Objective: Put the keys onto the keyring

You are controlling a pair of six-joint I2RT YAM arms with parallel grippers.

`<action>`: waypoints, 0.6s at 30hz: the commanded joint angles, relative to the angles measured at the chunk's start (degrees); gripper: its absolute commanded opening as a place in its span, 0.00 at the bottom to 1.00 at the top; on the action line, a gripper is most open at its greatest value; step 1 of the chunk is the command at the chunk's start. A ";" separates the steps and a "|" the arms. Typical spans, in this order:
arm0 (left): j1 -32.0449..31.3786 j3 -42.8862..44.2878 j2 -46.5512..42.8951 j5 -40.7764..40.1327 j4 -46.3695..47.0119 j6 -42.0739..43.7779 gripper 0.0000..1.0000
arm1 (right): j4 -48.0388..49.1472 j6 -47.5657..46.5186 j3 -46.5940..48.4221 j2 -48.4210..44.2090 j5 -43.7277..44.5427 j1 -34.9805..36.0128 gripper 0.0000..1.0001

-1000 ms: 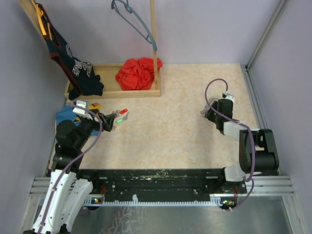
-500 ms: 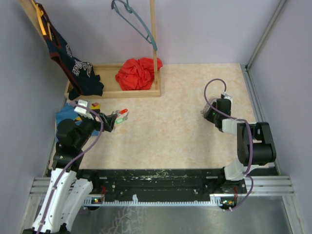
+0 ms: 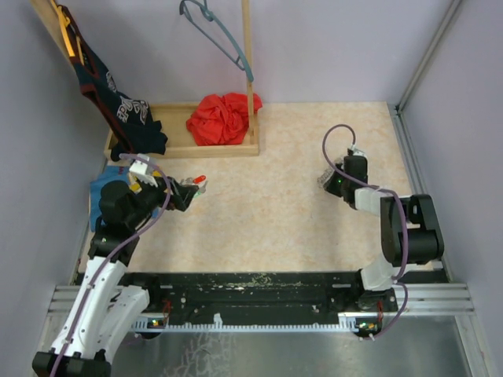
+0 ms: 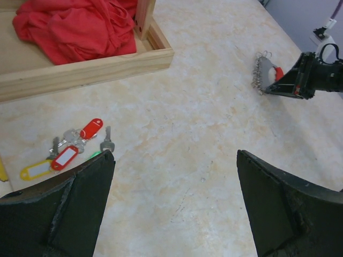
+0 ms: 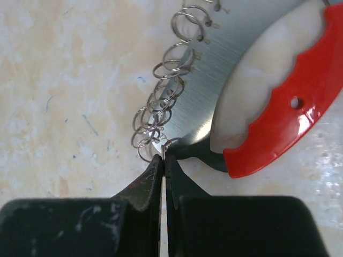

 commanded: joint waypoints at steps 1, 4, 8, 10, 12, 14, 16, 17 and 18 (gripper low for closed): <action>0.49 2.28 2.12 5.63 2.10 -3.64 1.00 | -2.42 -4.48 4.14 -3.75 -0.42 4.08 0.00; 0.45 2.01 3.83 8.21 3.18 -5.44 1.00 | -5.07 -7.15 5.02 -6.04 0.31 7.34 0.00; 0.40 0.33 6.50 11.89 6.80 -9.45 1.00 | -9.76 -11.91 7.58 -8.79 2.11 13.04 0.00; 0.13 -1.53 7.85 13.71 10.96 -12.87 1.00 | -11.90 -14.65 9.48 -9.62 2.16 15.90 0.00; -0.96 -4.10 9.37 14.48 16.03 -15.67 1.00 | -13.78 -16.52 10.70 -10.70 1.56 18.44 0.00; -2.59 -5.78 10.62 13.92 19.27 -17.50 1.00 | -15.52 -18.54 11.80 -11.91 0.10 21.09 0.00; -4.59 -6.74 12.17 12.80 21.17 -18.21 1.00 | -16.79 -20.36 13.06 -13.02 -0.59 23.53 0.00; -5.66 -7.03 12.99 12.15 21.74 -18.30 1.00 | -17.73 -21.41 13.82 -13.42 -1.29 24.69 0.00; -6.76 -7.22 13.75 11.62 22.20 -18.32 1.00 | -18.22 -22.19 14.47 -13.70 -2.69 25.78 0.00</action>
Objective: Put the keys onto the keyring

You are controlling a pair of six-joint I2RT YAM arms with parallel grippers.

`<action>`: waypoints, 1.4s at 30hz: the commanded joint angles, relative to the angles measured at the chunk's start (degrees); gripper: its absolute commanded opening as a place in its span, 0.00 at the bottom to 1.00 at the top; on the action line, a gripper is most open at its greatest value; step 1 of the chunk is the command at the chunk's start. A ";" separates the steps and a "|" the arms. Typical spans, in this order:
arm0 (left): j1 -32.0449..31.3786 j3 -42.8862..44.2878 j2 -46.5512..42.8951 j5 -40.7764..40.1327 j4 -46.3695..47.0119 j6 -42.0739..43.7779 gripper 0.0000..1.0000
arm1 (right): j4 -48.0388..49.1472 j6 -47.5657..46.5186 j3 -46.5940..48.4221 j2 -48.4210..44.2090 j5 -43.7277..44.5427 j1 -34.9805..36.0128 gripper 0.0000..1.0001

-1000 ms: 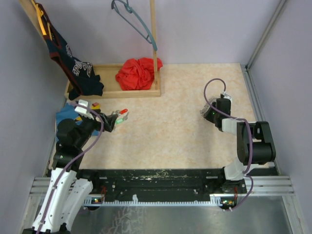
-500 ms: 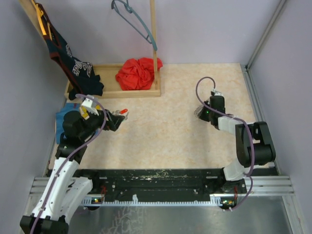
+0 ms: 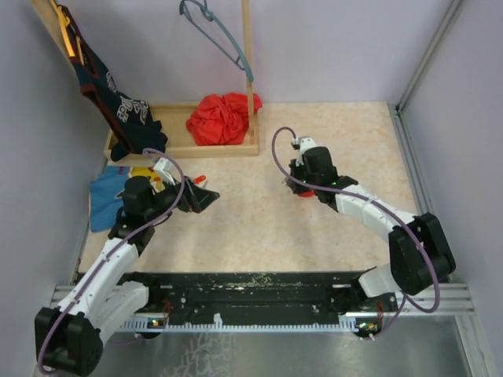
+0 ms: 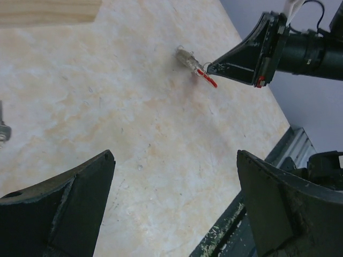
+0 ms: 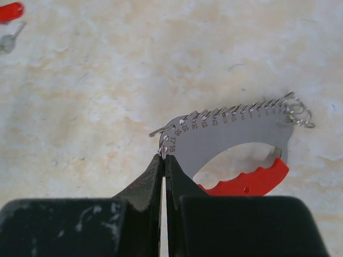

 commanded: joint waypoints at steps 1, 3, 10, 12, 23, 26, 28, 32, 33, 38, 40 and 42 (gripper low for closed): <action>-4.38 -1.38 2.87 -0.44 7.58 -3.29 1.00 | -2.93 -5.86 5.12 -3.89 -4.28 4.69 0.00; -6.58 -1.87 4.15 -1.46 8.37 -3.48 0.99 | -3.27 -6.17 6.21 -3.91 -7.05 6.44 0.00; -10.33 -6.77 4.02 -6.39 11.61 -5.55 0.99 | -9.24 -12.10 9.27 -0.43 -10.79 14.44 0.00; -10.43 -8.44 2.31 -8.09 11.72 -5.72 0.99 | -11.65 -13.61 9.36 0.68 -11.08 16.87 0.00; -10.62 -9.35 3.31 -10.14 8.68 -4.35 0.99 | -13.36 -6.79 -1.63 -1.54 -6.28 18.93 0.00; -10.78 -8.86 6.06 -9.60 9.21 -4.34 0.99 | -11.05 -3.63 -4.11 -0.56 -7.50 18.93 0.00; -11.29 -8.32 7.90 -9.17 9.40 -4.28 0.98 | -10.13 -2.23 -5.04 0.27 -7.67 18.96 0.00; -12.46 -7.64 11.09 -9.63 10.22 -4.22 0.98 | -10.76 -1.72 -4.51 0.45 -5.83 18.93 0.13; -12.73 -7.47 11.78 -9.79 10.36 -4.18 0.98 | -11.40 -2.11 -4.00 0.38 -5.19 18.93 0.17; -13.78 -6.41 15.58 -10.30 10.94 -3.88 0.98 | -14.30 -4.06 -1.04 0.07 -0.08 17.50 0.39; -14.07 -6.00 16.87 -10.37 11.37 -3.81 0.98 | -14.04 -3.94 -0.67 0.27 0.33 15.40 0.42; -14.39 -5.46 18.15 -10.47 11.73 -3.57 0.97 | -13.68 -3.60 -0.21 0.96 0.68 12.96 0.43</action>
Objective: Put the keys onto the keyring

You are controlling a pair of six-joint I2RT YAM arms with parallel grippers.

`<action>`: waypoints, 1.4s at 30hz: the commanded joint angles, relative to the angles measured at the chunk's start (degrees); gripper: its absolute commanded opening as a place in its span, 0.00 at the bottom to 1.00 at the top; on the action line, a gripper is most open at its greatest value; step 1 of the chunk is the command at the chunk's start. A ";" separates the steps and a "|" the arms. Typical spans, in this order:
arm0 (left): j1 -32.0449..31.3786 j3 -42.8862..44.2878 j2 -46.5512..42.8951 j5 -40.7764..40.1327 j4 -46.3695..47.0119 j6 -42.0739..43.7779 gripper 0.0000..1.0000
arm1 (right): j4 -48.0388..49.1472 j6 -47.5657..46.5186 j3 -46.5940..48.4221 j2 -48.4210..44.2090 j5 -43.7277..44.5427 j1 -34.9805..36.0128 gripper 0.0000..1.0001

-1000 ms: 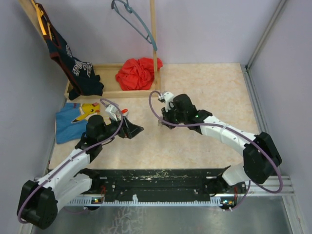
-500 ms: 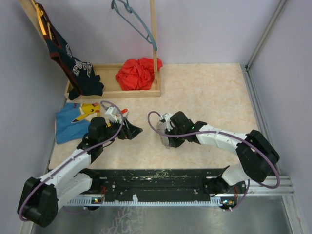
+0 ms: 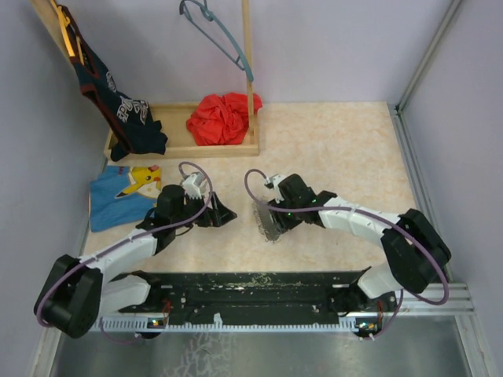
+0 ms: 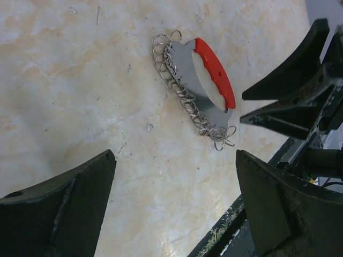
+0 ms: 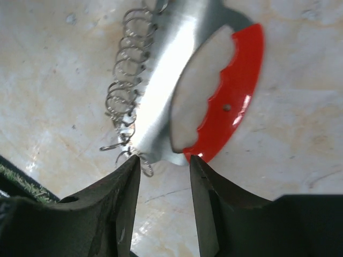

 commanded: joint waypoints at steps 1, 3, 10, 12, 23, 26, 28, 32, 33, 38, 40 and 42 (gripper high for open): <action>-0.85 2.72 2.43 -0.63 2.70 1.06 0.97 | 1.51 0.08 3.93 0.67 3.31 -5.07 0.43; -0.82 3.92 4.25 -0.73 2.72 1.71 0.97 | 2.44 0.46 4.76 1.91 4.19 -6.44 0.44; -0.81 11.06 12.79 -0.97 0.68 5.73 0.96 | 1.82 1.36 8.98 9.44 5.74 -6.88 0.45; -0.85 12.65 14.80 -0.40 0.26 6.26 0.95 | 1.94 1.56 9.00 10.15 6.17 -6.77 0.45; 0.05 12.89 16.70 -3.40 -1.86 6.21 0.96 | -0.59 0.71 11.12 16.49 11.03 -3.07 0.52; 1.63 11.31 15.88 -2.52 -1.41 5.10 0.97 | -1.89 0.64 12.16 18.34 12.74 -1.70 0.51; 2.75 9.79 15.21 -0.81 -0.27 3.96 0.96 | -2.24 0.67 12.04 19.09 13.45 -1.50 0.48; 3.81 8.25 14.84 0.73 0.91 2.91 0.97 | -2.27 0.01 11.53 18.47 14.25 -1.46 0.29; 3.80 8.09 14.99 1.03 1.13 2.84 0.97 | -1.96 -0.69 11.40 17.89 13.92 -1.27 0.26; 3.92 8.73 17.13 3.70 2.99 2.17 0.96 | 1.34 -3.40 10.11 14.24 10.21 -0.33 0.25; 3.89 9.72 18.57 5.24 3.23 2.10 0.96 | 3.22 -3.69 9.44 13.16 9.25 -0.30 0.24; 3.85 10.60 20.21 6.84 3.72 2.21 0.94 | 4.41 -4.10 8.81 11.60 8.68 -0.29 0.24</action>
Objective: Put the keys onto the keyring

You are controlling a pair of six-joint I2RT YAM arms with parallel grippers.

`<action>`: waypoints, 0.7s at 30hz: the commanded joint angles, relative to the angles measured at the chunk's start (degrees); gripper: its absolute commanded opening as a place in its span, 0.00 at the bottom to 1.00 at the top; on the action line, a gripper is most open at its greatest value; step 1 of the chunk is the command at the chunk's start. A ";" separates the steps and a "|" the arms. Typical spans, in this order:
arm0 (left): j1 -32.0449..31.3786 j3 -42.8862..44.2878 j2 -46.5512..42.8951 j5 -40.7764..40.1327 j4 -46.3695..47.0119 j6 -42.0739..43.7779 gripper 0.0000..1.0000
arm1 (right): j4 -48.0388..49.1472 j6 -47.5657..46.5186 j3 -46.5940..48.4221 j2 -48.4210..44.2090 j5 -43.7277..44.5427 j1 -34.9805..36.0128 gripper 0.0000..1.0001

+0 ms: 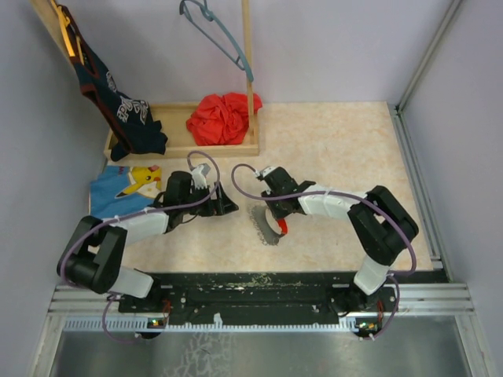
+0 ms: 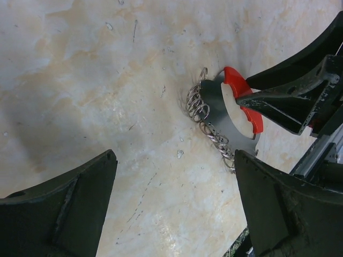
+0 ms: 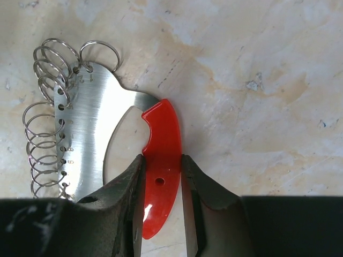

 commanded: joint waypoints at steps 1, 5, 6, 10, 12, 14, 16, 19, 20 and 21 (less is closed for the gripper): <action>0.07 2.42 3.73 5.08 2.76 -0.53 0.94 | 2.93 -2.02 -1.94 -4.67 -2.91 0.65 0.24; 0.05 4.80 7.21 7.79 3.20 0.72 0.87 | 4.47 -2.74 -3.23 -5.91 -3.84 0.65 0.23; 0.05 5.49 8.08 8.36 3.19 1.07 0.85 | 4.67 -2.88 -3.33 -5.95 -4.05 0.65 0.23; -0.25 8.51 11.87 11.10 3.19 1.58 0.77 | 4.95 -3.26 -3.68 -5.52 -4.35 0.65 0.22; -0.55 9.98 13.92 11.80 2.97 1.88 0.74 | 5.25 -3.29 -3.87 -5.47 -4.40 0.65 0.22; -0.96 11.39 15.63 11.96 2.34 2.17 0.72 | 5.43 -3.45 -3.95 -5.59 -4.38 0.65 0.22; -1.30 12.64 17.12 11.88 1.55 2.49 0.71 | 5.62 -3.55 -4.04 -5.69 -4.36 0.65 0.22; -1.94 14.89 19.54 11.66 -0.62 3.28 0.68 | 5.83 -3.67 -4.05 -5.88 -4.68 0.62 0.22; -2.19 15.77 20.25 11.88 -1.05 3.49 0.66 | 5.87 -3.66 -4.05 -5.88 -4.70 0.71 0.22; -2.37 16.32 21.02 12.04 -1.39 3.58 0.66 | 5.93 -3.65 -4.05 -5.82 -4.78 0.67 0.22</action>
